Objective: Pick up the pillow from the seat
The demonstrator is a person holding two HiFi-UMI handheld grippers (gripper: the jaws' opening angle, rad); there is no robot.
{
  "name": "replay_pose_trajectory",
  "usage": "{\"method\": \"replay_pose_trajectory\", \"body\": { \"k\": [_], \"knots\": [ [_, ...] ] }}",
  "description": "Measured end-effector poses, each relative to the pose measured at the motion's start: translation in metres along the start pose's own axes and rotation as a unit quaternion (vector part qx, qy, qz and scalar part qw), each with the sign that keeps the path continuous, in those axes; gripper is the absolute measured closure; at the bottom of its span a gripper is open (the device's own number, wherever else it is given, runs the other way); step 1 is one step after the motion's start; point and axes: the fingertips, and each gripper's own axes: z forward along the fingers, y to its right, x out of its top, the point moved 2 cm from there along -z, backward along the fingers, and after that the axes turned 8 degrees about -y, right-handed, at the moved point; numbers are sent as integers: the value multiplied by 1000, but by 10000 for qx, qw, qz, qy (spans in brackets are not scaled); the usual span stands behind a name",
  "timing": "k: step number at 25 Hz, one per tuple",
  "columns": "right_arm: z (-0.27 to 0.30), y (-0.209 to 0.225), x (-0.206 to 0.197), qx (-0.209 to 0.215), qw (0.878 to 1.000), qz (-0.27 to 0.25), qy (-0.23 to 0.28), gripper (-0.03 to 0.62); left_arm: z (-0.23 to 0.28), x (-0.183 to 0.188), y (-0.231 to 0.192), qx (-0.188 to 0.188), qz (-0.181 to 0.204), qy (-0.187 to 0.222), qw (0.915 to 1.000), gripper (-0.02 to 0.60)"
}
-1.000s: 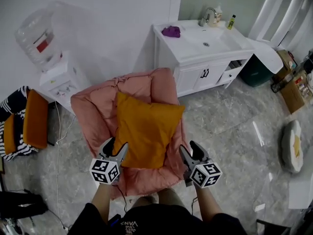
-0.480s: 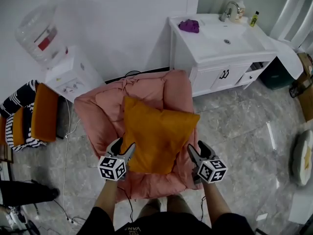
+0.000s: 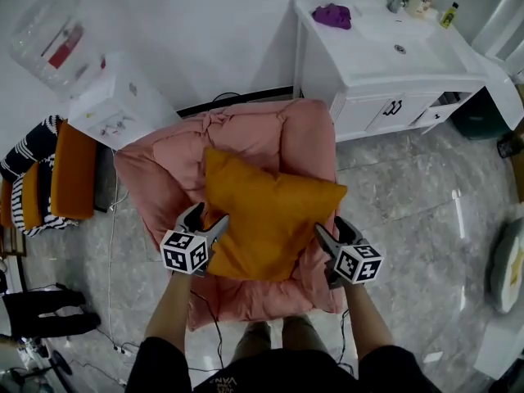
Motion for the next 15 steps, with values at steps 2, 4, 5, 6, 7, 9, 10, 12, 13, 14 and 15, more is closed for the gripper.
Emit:
{"method": "replay_pose_trajectory", "body": {
  "k": [2,4,5,6,7,9,10,12,13,14,15],
  "knots": [
    [9,4,-2,6,9999,59,-88,305,7,4,-8,-22,-47,10,10000,241],
    [17,8,-5,-20,9998,114,-157,297,14,6,-15,-154,-130,-10,9998,227],
    [20,10,-6,-34,9997,145,-181,291,18,7,-17,-258,-175,-50,9995,218],
    [23,12,-6,-40,9996,181,-198,286,22,7,-19,-372,-211,-106,9990,210],
    [25,14,-6,-40,9995,225,-211,282,25,8,-20,-489,-241,-168,9984,204],
    [30,18,-7,-23,9992,335,-225,276,32,8,-19,-723,-335,-279,9964,199],
    [32,19,-8,-10,9990,396,-225,275,35,8,-19,-822,-401,-319,9953,199],
    [38,21,-8,42,9985,511,-211,273,40,7,-20,-940,-501,-366,9936,201],
    [41,21,-8,82,9982,555,-201,273,42,7,-20,-967,-521,-376,9932,201],
    [43,22,-8,126,9980,585,-191,273,45,7,-20,-985,-532,-382,9930,201],
    [45,22,-7,167,9979,598,-180,275,48,7,-20,-999,-538,-386,9928,201]
  ]
}}
